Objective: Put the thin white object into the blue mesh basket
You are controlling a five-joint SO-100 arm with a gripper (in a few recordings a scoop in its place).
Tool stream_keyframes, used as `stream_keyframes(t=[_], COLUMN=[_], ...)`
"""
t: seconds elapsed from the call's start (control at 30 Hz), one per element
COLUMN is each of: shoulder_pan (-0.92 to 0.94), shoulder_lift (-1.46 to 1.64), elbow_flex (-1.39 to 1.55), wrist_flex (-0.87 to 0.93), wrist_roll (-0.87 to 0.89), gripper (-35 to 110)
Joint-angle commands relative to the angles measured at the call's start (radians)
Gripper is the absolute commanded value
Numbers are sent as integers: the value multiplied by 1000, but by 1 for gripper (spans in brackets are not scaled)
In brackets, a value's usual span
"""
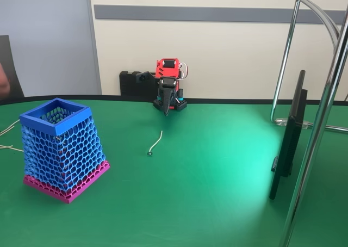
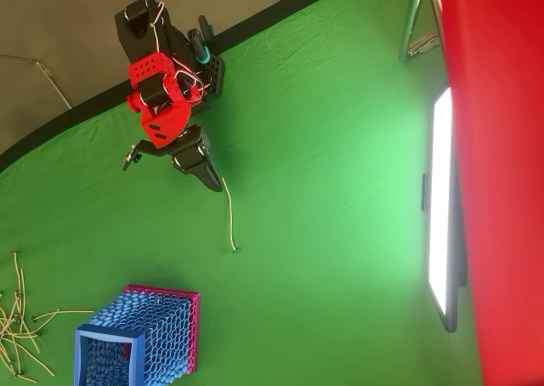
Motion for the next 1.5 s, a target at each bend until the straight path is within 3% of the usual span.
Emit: stream_keyframes(t=[0.0, 0.47, 0.73, 0.97, 1.47], shoulder_pan=[-8, 3, 5, -3, -61], shoulder_lift=[8, -29, -301, -620, -1115], elbow_flex=[6, -25, -219, -459, -821], wrist_flex=[-3, 11, -103, -110, -55], wrist_roll=[0, -31, -121, -407, -785], gripper=[1, 1, 1, 1, 1])
